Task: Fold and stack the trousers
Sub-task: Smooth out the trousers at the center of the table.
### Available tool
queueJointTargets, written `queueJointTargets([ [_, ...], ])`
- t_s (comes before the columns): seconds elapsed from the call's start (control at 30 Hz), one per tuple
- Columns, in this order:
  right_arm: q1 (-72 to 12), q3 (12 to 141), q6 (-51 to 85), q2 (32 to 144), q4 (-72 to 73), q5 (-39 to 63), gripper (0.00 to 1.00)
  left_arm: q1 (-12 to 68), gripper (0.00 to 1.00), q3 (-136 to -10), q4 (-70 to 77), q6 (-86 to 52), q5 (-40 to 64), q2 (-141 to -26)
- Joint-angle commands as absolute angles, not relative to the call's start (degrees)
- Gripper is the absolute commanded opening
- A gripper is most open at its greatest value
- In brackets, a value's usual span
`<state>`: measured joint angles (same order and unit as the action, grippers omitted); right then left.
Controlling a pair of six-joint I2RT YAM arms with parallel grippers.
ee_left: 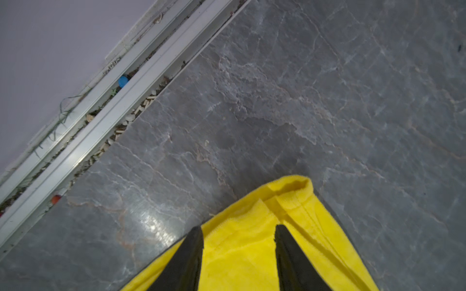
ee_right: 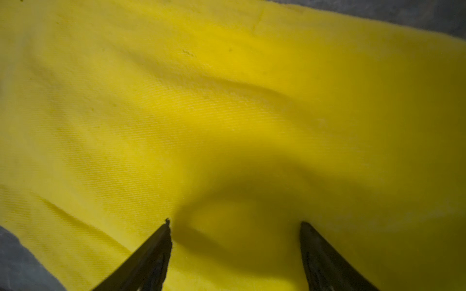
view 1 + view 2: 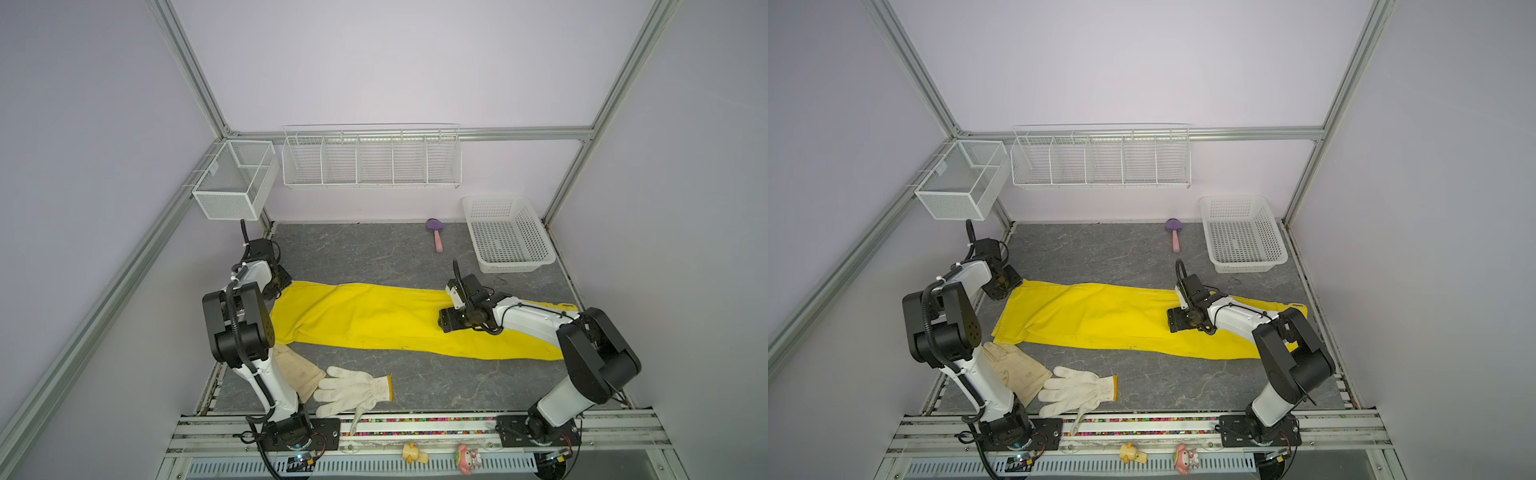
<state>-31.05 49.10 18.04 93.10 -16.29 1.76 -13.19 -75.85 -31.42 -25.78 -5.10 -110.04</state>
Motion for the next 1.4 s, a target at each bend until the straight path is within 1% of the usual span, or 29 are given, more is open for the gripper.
queueJointTargets([
  [0.0,-29.7,46.8,19.0,94.3,-16.7,1.7,0.82,-13.2,0.42,-78.2,-31.0,-24.8,-5.4,-112.3],
  [0.13,-29.1,46.7,18.8,94.5,-16.6,2.0,0.82,-13.2,0.39,-78.9,-32.5,-23.8,-3.7,-113.6],
  [0.3,-28.8,46.8,18.7,95.4,-16.3,2.9,0.82,-13.3,0.36,-77.6,-32.6,-22.5,-4.0,-113.9],
  [0.4,-28.8,46.9,18.6,95.6,-16.3,3.0,0.82,-13.3,0.28,-77.6,-32.6,-22.1,-3.6,-114.7],
  [0.5,-28.7,46.8,18.7,95.6,-16.5,3.0,0.82,-13.4,0.16,-78.2,-33.0,-22.3,-3.5,-114.9],
  [0.6,-28.5,46.5,18.7,95.3,-16.5,3.0,0.82,-13.4,0.07,-78.9,-33.7,-21.9,-3.9,-114.1],
  [0.9,-28.4,46.2,18.7,95.8,-16.4,3.2,0.81,-13.4,0.07,-82.4,-37.4,-19.6,-3.2,-112.1],
  [1.27,-28.0,45.3,18.4,95.4,-16.6,2.8,0.81,-13.5,0.08,-88.3,-38.7,-17.4,-5.9,-114.8],
  [1.37,-27.9,45.1,18.4,95.4,-16.6,2.8,0.81,-13.9,0.08,-89.3,-37.7,-17.2,-5.3,-115.4],
])
